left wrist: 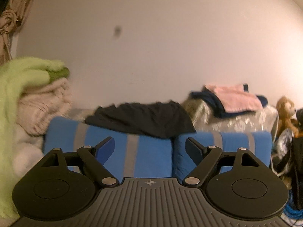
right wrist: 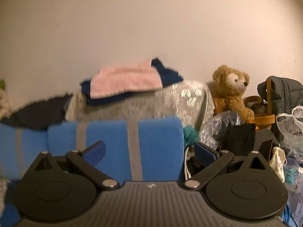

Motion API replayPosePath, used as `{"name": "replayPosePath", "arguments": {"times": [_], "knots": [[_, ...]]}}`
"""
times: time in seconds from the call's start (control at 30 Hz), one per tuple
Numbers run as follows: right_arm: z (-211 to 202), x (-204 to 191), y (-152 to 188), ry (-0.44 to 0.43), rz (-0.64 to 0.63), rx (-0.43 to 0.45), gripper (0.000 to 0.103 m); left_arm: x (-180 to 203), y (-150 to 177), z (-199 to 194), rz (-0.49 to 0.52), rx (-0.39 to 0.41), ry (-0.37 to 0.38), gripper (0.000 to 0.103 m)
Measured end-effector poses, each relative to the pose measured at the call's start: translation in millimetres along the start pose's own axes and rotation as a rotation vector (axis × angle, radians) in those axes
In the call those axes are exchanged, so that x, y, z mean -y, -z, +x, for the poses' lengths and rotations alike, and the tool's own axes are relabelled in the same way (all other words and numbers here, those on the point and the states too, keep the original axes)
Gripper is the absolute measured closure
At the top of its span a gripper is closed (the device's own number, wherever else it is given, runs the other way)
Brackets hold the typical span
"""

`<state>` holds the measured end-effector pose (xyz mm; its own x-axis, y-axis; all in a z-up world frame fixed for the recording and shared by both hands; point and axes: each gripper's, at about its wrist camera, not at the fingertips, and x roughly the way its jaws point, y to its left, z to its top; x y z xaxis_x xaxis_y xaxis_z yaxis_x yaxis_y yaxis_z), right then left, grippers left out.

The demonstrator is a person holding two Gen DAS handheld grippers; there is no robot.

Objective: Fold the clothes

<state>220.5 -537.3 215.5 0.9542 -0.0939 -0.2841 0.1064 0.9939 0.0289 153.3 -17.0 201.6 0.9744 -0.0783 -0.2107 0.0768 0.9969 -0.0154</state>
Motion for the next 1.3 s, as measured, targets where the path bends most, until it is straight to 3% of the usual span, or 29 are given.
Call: {"name": "replayPosePath", "arguments": {"times": [0.27,0.53,0.7,0.97,1.0,1.07,1.13,1.17,1.3], "knots": [[61,-18,96,0.032,-0.203,-0.141,0.000,40,110,34,-0.050,-0.130,0.078,0.021],[134,20,154,0.107,-0.036,-0.302,0.000,57,191,50,-0.098,-0.206,0.138,0.021],[167,36,183,0.120,0.019,-0.339,0.000,51,217,68,-0.110,-0.250,0.141,0.021],[214,43,212,0.115,0.075,-0.378,0.003,39,223,80,-0.168,-0.329,0.143,0.021],[219,43,215,0.112,0.083,-0.382,0.008,40,224,81,-0.172,-0.336,0.151,0.021],[224,40,219,0.082,0.096,-0.372,0.030,40,226,82,-0.175,-0.346,0.165,0.021],[221,35,219,0.006,0.114,-0.356,0.076,40,228,83,-0.173,-0.355,0.171,0.021],[217,31,219,-0.023,0.129,-0.355,0.082,41,230,85,-0.175,-0.359,0.173,0.021],[184,-6,206,-0.149,0.047,-0.340,0.086,40,231,85,-0.194,-0.365,0.186,0.021]]}}
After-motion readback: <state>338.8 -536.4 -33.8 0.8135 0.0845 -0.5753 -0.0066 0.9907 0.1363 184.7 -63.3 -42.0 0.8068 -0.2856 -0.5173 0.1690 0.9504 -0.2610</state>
